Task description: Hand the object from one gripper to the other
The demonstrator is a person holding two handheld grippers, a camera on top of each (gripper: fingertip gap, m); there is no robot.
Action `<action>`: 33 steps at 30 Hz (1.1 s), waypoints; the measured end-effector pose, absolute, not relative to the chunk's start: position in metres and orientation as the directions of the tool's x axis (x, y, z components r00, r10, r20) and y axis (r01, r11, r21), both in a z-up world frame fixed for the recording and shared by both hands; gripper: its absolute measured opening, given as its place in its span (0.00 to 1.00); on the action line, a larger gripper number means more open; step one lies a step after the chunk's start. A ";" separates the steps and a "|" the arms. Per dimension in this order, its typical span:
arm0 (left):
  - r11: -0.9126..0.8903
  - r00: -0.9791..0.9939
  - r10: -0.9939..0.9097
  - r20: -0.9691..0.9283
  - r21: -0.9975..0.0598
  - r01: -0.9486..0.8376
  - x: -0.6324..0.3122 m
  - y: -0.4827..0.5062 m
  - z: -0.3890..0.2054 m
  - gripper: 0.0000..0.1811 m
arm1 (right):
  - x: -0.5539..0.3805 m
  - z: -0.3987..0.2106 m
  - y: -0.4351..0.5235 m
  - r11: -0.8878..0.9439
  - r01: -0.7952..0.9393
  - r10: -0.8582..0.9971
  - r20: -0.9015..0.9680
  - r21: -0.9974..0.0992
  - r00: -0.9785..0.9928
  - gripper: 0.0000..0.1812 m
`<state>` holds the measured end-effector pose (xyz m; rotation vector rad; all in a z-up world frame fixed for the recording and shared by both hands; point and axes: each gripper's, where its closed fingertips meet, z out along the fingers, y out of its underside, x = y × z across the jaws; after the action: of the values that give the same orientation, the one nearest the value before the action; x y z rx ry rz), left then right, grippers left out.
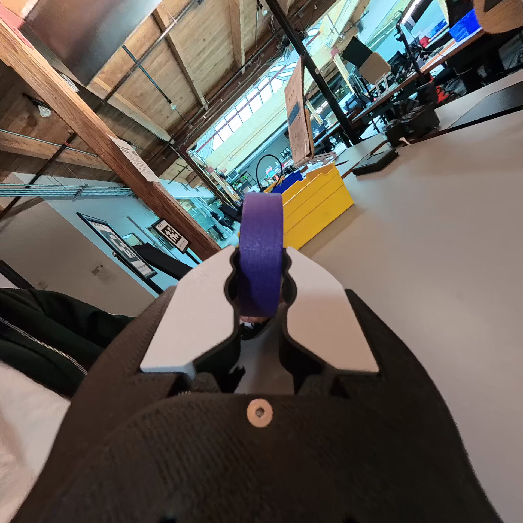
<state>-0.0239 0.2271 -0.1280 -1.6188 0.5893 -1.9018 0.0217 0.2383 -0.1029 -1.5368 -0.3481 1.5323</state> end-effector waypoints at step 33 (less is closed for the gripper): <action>-0.778 0.046 -0.567 0.822 -0.554 0.297 -0.060 0.267 -0.138 0.17 | 0.015 -0.103 0.237 0.216 0.331 0.631 0.390 -0.919 0.671 0.30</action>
<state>-0.0598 0.2668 -0.1384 -1.7122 0.2739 -1.7978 0.0145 0.2374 -0.1031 -1.3862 -0.8776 0.2494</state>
